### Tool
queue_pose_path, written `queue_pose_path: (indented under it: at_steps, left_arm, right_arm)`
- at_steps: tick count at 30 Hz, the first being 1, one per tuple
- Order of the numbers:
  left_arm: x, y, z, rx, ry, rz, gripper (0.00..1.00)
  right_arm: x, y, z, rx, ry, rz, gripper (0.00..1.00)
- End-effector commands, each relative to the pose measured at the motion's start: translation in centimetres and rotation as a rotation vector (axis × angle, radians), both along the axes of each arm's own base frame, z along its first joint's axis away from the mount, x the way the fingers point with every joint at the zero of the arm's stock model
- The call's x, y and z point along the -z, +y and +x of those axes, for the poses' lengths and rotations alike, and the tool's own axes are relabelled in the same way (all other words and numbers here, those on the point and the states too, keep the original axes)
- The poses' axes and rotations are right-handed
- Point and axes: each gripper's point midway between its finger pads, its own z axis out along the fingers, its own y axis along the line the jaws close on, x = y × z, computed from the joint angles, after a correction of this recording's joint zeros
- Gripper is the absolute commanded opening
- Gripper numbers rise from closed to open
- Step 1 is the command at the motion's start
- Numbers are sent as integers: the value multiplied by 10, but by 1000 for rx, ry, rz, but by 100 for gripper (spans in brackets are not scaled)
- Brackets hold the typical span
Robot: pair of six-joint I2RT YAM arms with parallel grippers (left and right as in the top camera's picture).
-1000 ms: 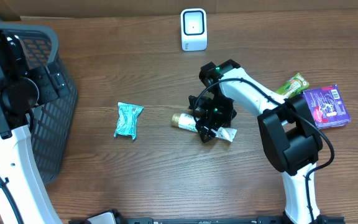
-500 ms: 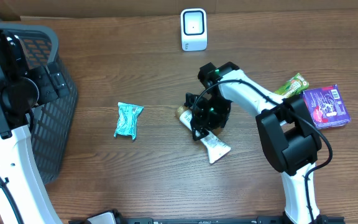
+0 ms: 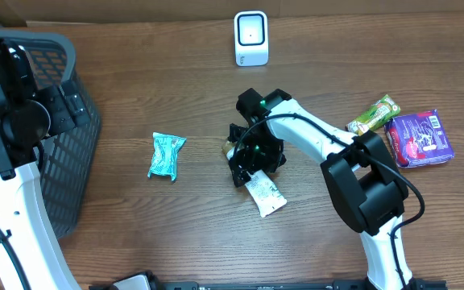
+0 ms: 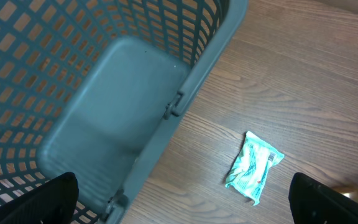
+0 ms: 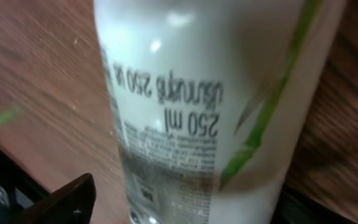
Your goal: Scan the item barcode
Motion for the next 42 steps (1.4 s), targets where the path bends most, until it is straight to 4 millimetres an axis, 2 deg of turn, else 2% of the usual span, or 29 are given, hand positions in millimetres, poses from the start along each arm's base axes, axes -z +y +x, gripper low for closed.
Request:
queue_pose_path:
  at_steps: [1, 4, 7, 11, 14, 17, 20, 29, 38, 40, 42]
  left_arm:
    - [-5, 1, 2, -10, -22, -5, 100]
    - [-5, 1, 2, -10, -22, -5, 100]
    - [-5, 1, 2, -10, -21, -6, 99]
    - [-5, 1, 2, -10, -21, -6, 100]
    - [-5, 1, 2, -10, -22, -6, 100]
    - [-5, 1, 2, -10, -22, -6, 99]
    - [-5, 1, 2, -10, -22, -5, 99]
    - [-5, 1, 2, -10, -22, -5, 100]
    - [-5, 1, 2, -10, -21, -6, 100]
    - [-5, 1, 2, -10, -22, -6, 99]
    - [-5, 1, 2, -10, -21, -6, 100]
  right_arm:
    - [-36, -5, 30, 78, -139, -11, 89]
    - [-63, -19, 42, 113, -195, 14, 92]
    - [-83, -32, 42, 99, -181, 94, 92]
    - [-86, -38, 29, 38, -87, 255, 94]
    - [-68, -37, 16, 43, -30, 329, 96]
    - [-40, -41, 5, 57, -11, 314, 97]
    - [-25, -44, 0, 64, -10, 303, 97]
    - [-3, -41, -17, 94, 23, 293, 96]
    - [16, -28, -37, 75, 25, 271, 90]
    - [24, -29, -38, 81, 8, 228, 86]
    - [32, -33, -39, 95, -9, 182, 77]
